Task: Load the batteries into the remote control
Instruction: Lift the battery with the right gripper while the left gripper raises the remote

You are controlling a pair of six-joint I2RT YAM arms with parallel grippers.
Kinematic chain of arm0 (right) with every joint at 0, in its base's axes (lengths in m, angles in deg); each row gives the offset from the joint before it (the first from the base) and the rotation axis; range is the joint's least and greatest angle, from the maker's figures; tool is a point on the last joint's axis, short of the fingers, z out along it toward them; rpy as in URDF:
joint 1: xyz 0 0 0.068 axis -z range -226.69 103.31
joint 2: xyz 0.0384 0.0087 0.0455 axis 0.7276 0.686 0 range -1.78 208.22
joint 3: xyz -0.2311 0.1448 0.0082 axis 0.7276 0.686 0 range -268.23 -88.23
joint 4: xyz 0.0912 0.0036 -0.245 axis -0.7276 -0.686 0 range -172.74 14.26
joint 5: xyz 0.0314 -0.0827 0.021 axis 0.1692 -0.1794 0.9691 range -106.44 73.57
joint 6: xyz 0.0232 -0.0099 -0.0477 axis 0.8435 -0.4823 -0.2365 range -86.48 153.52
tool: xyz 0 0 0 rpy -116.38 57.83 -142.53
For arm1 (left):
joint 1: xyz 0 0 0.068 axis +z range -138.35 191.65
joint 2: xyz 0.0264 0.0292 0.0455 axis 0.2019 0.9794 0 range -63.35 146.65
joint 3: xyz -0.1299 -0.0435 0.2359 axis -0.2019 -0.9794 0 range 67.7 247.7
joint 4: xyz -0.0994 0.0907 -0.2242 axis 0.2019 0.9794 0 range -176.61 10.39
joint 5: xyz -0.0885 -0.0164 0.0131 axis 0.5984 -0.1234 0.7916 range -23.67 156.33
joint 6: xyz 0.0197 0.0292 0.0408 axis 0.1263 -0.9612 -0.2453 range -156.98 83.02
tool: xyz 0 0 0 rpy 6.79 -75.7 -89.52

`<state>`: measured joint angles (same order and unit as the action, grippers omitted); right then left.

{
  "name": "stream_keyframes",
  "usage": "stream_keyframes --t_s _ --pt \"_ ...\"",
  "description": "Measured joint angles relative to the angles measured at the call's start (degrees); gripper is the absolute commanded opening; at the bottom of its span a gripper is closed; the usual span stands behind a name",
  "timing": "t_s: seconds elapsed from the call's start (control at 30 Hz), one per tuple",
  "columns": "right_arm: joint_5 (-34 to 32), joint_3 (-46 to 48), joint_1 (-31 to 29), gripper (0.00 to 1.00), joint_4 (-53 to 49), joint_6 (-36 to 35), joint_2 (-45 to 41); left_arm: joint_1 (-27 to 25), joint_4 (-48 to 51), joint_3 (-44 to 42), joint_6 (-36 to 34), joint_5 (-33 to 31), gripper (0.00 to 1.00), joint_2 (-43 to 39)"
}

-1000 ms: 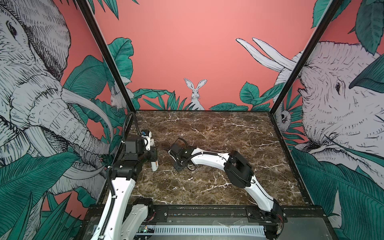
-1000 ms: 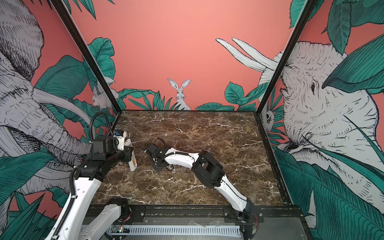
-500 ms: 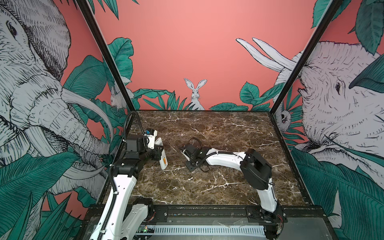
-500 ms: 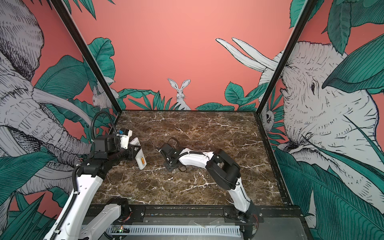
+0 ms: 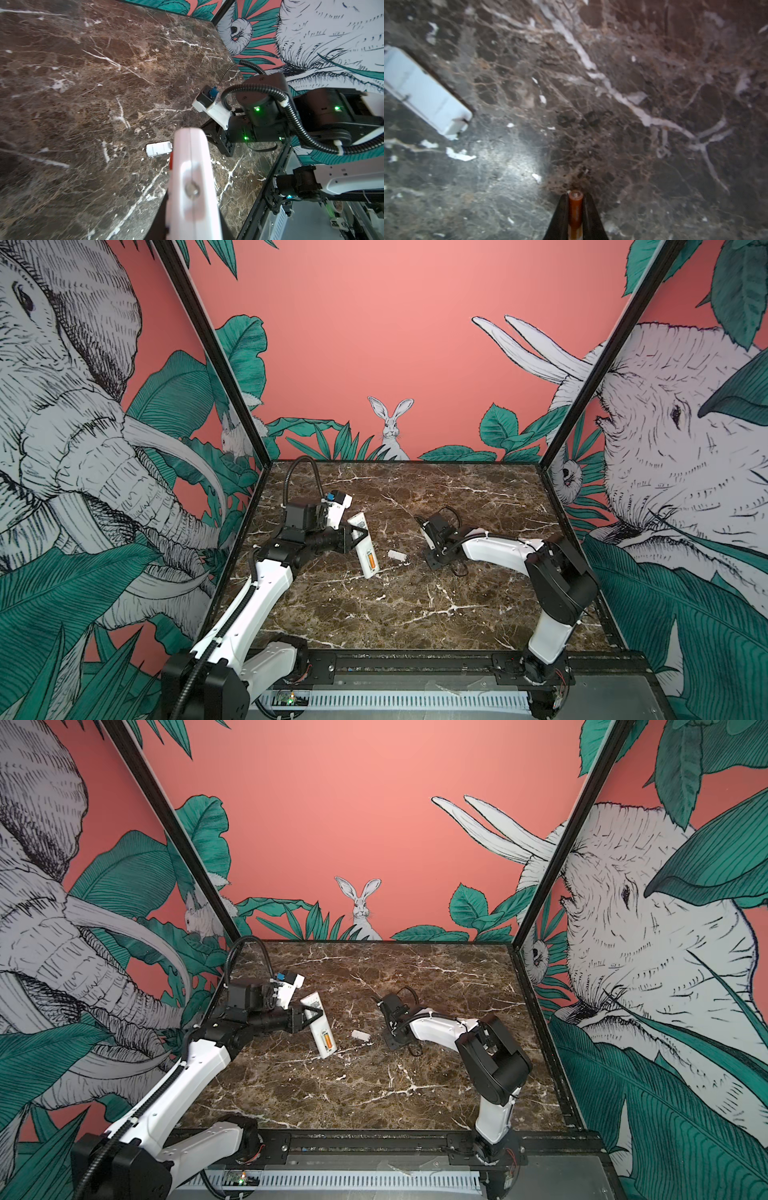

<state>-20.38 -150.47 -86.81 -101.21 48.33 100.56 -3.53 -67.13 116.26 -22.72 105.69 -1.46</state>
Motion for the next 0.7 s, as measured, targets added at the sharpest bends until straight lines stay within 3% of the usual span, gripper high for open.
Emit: stream_keyframes --t_s 0.23,0.7 --pt "-1.5 -0.4 0.8 0.23 -2.9 -2.4 0.1 -1.0 -3.8 0.0 2.2 0.1 0.00 1.9" --pt "-2.1 -6.5 1.2 0.21 -8.1 -4.8 3.9 -1.2 -4.7 -1.0 2.0 -0.4 0.00 1.7"
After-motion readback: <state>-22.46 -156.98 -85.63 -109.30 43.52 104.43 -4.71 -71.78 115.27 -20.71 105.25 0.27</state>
